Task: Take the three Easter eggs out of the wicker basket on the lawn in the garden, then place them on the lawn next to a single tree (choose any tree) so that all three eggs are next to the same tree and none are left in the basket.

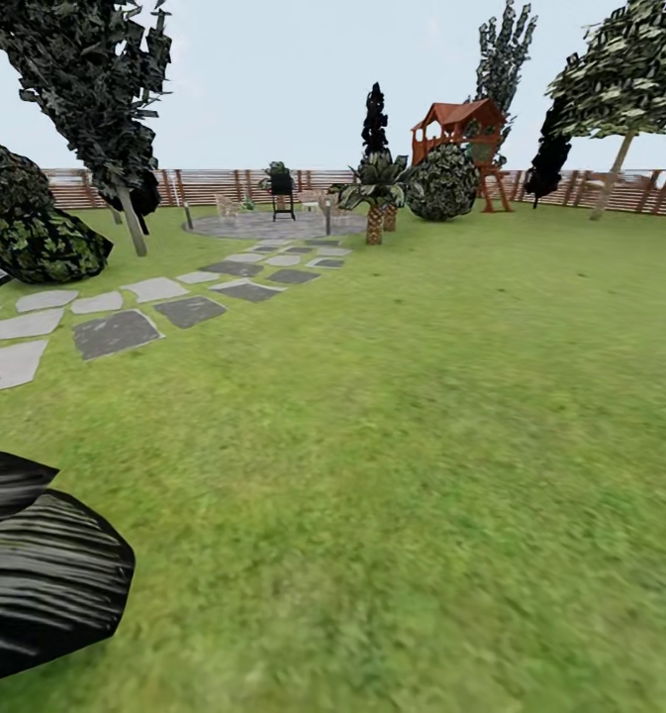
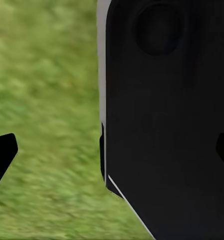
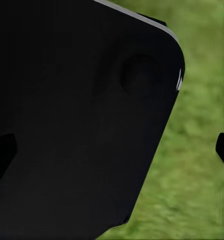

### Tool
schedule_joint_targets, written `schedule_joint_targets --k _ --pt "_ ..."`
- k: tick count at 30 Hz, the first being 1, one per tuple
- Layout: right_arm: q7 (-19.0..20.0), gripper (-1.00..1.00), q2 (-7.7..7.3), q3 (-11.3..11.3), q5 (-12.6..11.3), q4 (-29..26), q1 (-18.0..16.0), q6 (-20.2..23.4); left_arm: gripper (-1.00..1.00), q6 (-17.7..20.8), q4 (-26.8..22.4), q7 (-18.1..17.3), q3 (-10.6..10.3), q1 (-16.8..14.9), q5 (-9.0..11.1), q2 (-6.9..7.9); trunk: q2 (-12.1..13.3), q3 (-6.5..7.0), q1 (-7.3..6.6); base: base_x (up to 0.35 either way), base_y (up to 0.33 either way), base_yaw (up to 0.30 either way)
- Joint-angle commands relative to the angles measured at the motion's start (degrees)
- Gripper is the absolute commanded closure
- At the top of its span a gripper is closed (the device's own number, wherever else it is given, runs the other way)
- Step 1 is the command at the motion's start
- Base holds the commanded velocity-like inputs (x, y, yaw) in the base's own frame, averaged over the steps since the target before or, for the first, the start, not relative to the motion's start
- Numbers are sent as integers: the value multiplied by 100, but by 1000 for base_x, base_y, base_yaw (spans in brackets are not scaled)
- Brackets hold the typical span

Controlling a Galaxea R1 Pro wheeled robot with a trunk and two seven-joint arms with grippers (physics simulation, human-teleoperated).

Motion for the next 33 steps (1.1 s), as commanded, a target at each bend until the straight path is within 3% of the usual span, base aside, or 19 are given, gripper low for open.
schedule_joint_targets --k 1,33 --pt "-4 -100 -1 1 63 7 -4 -16 -100 -6 -10 -3 4 4 3 -1 -2 -4 4 339 0 35" --pt "23 -100 19 48 141 41 -4 -23 -100 -6 -10 5 7 4 3 -3 -2 -4 4 339 0 1"
